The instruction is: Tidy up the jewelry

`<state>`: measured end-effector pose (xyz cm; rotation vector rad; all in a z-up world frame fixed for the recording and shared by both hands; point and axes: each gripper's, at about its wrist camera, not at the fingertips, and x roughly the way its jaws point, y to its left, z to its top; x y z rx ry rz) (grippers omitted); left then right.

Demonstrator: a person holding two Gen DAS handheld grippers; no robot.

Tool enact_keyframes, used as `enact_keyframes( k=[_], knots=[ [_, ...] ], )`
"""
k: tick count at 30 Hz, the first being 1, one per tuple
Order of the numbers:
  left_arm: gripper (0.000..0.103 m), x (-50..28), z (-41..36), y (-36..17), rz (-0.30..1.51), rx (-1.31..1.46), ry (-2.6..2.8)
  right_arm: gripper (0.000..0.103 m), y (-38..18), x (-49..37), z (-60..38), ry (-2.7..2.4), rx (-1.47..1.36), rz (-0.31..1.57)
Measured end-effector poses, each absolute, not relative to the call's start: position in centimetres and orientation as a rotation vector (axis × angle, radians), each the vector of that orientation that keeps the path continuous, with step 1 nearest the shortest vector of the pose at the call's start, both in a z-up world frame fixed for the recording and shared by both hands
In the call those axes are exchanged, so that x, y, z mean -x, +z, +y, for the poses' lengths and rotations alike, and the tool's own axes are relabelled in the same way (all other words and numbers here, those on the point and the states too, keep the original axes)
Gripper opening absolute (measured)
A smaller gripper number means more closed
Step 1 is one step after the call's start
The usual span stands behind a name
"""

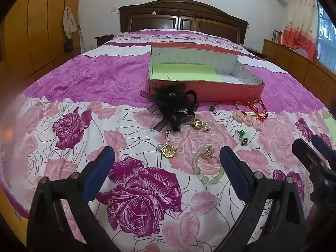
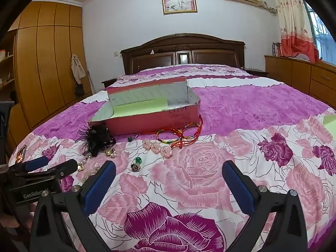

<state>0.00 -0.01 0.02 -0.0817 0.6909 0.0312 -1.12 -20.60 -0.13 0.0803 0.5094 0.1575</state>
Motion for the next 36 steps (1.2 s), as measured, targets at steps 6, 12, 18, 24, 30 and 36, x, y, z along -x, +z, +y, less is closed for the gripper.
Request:
enact_keyframes(
  k=[6,12,18,24,30,36],
  knots=[
    [0.094,0.01,-0.34,0.6,0.686,0.082,0.035,0.103,-0.03,1.25,-20.6,0.16,-0.078,0.505],
    [0.094,0.24,0.19,0.67,0.677,0.092,0.026,0.103,0.18,1.28,-20.53,0.159,-0.077,0.502],
    [0.094,0.23,0.27,0.73,0.676,0.092,0.027,0.103,0.37,1.31,-20.58,0.158,-0.076,0.501],
    [0.094,0.24,0.41,0.91,0.674,0.093,0.027,0.103,0.36,1.38,-20.52,0.158,-0.077,0.498],
    [0.094,0.3,0.39,0.88,0.672,0.093,0.026,0.103,0.59,1.37,-20.6,0.159,-0.077,0.497],
    [0.094,0.34,0.4,0.86,0.67,0.093,0.027,0.103,0.51,1.41,-20.61,0.157,-0.077,0.495]
  ],
)
